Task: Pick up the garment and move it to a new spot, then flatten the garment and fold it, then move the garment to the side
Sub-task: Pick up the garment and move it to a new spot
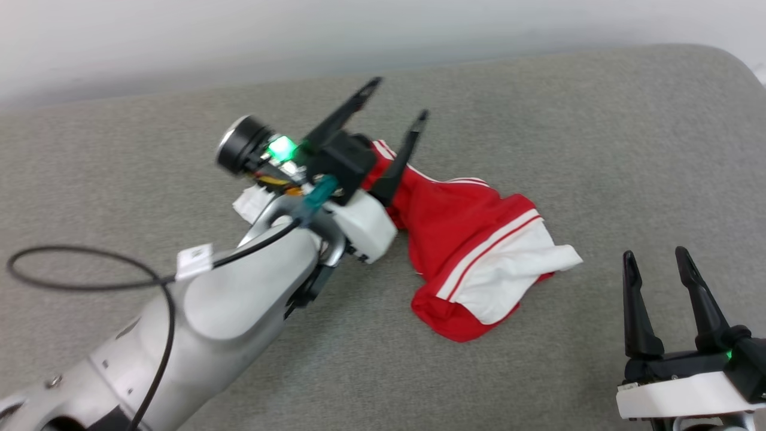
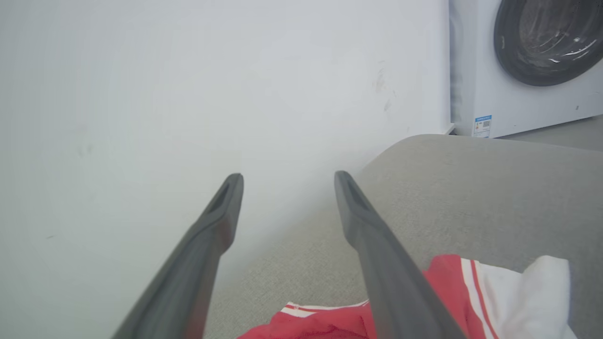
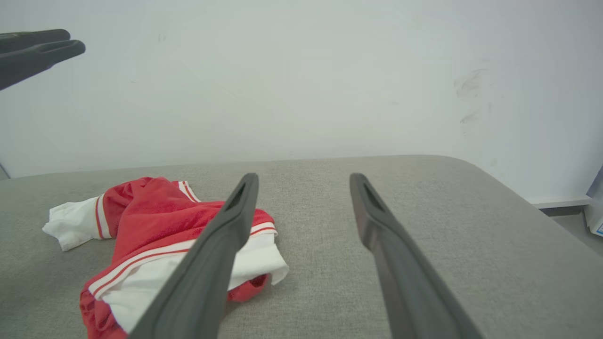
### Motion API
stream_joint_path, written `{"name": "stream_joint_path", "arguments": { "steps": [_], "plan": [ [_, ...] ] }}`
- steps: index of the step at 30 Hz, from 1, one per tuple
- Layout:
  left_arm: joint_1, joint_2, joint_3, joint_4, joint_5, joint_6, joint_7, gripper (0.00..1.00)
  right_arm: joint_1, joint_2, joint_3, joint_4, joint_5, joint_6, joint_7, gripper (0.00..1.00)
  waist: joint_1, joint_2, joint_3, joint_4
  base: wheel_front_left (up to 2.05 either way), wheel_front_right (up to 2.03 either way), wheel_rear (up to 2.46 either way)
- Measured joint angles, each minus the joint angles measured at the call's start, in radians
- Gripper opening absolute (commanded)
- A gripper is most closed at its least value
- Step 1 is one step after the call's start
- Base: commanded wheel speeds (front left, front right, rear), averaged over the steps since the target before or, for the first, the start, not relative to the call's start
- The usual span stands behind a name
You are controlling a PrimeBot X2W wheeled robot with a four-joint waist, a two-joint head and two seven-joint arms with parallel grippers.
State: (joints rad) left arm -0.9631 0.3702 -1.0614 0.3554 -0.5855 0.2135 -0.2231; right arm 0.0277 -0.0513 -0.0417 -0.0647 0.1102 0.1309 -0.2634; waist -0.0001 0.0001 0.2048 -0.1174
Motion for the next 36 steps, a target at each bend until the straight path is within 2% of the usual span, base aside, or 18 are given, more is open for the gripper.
{"name": "stream_joint_path", "arguments": {
  "steps": [3, 7, 11, 12, 13, 17, 21, 34, 35, 36],
  "plan": [
    [0.07, 0.027, 0.056, -0.016, 0.003, 0.091, -0.029, 1.0, 0.01, 0.0, -0.015, 0.001, -0.005, 0.0, 0.0, 1.0, 0.0001, 0.0, -0.014, 0.031, 0.0, 0.0, 0.0],
    [0.182, 0.056, 0.153, -0.073, 0.022, 0.189, -0.037, 1.0, 0.016, 0.0, -0.03, 0.003, -0.007, 0.0, 0.0, 1.0, 0.0001, 0.0, -0.028, 0.065, 0.0, 0.0, 0.0],
    [0.309, 0.074, 0.265, -0.166, 0.082, 0.26, -0.04, 1.0, 0.021, 0.0, -0.04, 0.007, -0.006, 0.0, 0.0, 1.0, 0.0001, 0.0, -0.043, 0.091, 0.0, 0.0, 0.0],
    [0.421, 0.088, 0.337, -0.216, 0.128, 0.298, -0.04, 1.0, 0.03, 0.0, -0.044, 0.009, -0.004, 0.0, 0.0, 1.0, 0.0001, 0.0, -0.057, 0.103, 0.0, 0.0, 0.0],
    [0.456, 0.09, 0.359, -0.231, 0.144, 0.306, -0.04, 1.0, 0.035, 0.0, -0.045, 0.011, -0.004, 0.0, 0.0, 1.0, 0.0, 0.0, -0.062, 0.106, 0.0, 0.0, 0.0],
    [0.579, 0.08, 0.443, -0.27, 0.19, 0.319, -0.04, 1.0, 0.045, 0.0, -0.051, 0.014, 0.002, 0.0, 0.0, 1.0, 0.0, 0.0, -0.082, 0.119, 0.0, 0.0, 0.0],
    [0.69, 0.056, 0.516, -0.293, 0.235, 0.313, -0.04, 1.0, 0.065, 0.0, -0.054, 0.02, 0.003, 0.0, 0.0, 1.0, 0.0, 0.0, -0.105, 0.128, 0.0, 0.0, 0.0],
    [0.911, -0.063, 0.658, -0.289, 0.365, 0.208, -0.04, 1.0, 0.117, 0.0, -0.047, 0.025, 0.014, 0.0, 0.0, 1.0, 0.0, 0.0, -0.167, 0.133, 0.0, 0.0, 0.0],
    [0.937, -0.086, 0.683, -0.281, 0.388, 0.182, -0.04, 1.0, 0.13, 0.0, -0.046, 0.028, 0.02, 0.0, 0.0, 1.0, 0.0, 0.0, -0.175, 0.133, 0.0, 0.0, 0.0],
    [0.944, -0.096, 0.69, -0.278, 0.395, 0.175, -0.04, 1.0, 0.135, 0.0, -0.045, 0.029, 0.022, 0.0, 0.0, 1.0, 0.0001, 0.0, -0.178, 0.133, 0.0, 0.0, 0.0]
  ]
}}
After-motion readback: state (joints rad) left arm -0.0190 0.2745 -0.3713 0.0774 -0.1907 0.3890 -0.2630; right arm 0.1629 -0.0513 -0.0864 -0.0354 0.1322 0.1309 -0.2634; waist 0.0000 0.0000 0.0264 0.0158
